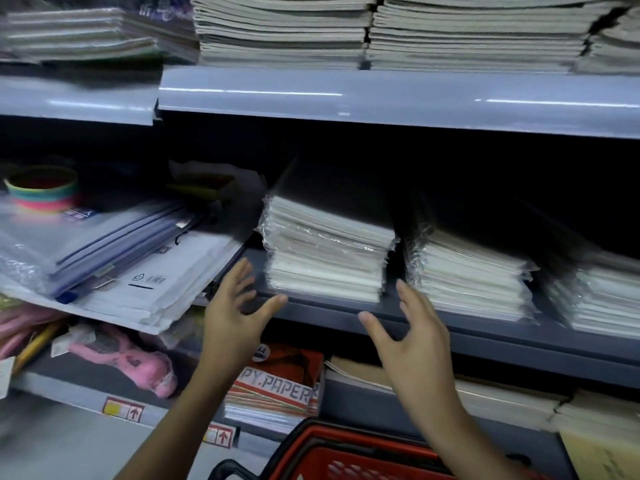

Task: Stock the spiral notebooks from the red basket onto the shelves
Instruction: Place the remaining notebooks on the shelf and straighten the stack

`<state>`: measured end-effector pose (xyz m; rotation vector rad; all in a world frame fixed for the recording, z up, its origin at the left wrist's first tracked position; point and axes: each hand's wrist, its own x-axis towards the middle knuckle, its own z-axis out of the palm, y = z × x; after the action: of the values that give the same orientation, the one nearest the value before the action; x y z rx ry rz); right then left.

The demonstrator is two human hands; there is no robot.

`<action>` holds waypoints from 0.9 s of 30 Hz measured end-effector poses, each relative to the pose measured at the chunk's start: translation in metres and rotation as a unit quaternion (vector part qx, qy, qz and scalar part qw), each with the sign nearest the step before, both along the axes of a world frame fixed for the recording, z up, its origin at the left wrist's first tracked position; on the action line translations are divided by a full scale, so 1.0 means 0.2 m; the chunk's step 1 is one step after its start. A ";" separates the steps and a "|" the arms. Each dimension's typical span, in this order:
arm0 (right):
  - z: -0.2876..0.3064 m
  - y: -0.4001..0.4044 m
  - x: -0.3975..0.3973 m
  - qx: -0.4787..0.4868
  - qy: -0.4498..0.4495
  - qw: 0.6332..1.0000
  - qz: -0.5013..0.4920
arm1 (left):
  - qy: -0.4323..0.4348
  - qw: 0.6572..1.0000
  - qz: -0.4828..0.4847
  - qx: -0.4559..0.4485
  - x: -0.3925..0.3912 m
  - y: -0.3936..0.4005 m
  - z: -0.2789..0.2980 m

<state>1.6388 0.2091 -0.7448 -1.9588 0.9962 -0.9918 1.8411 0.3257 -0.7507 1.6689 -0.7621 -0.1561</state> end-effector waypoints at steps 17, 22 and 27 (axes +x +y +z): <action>-0.04 -0.17 0.25 -0.015 0.023 0.998 -0.055 | -0.051 0.996 -0.058 0.049 0.12 -0.21 0.03; 0.03 -0.13 0.22 0.038 -0.027 0.999 -0.017 | -0.055 0.992 -0.112 0.036 0.12 -0.18 0.06; 0.12 -0.10 0.22 0.096 -0.159 0.982 -0.023 | 0.052 0.992 -0.112 -0.039 0.09 -0.20 0.19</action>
<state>1.6834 0.1901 -0.7216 -1.5673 0.9195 -1.1470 1.8595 0.2861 -0.7125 1.4878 -0.8644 -0.3640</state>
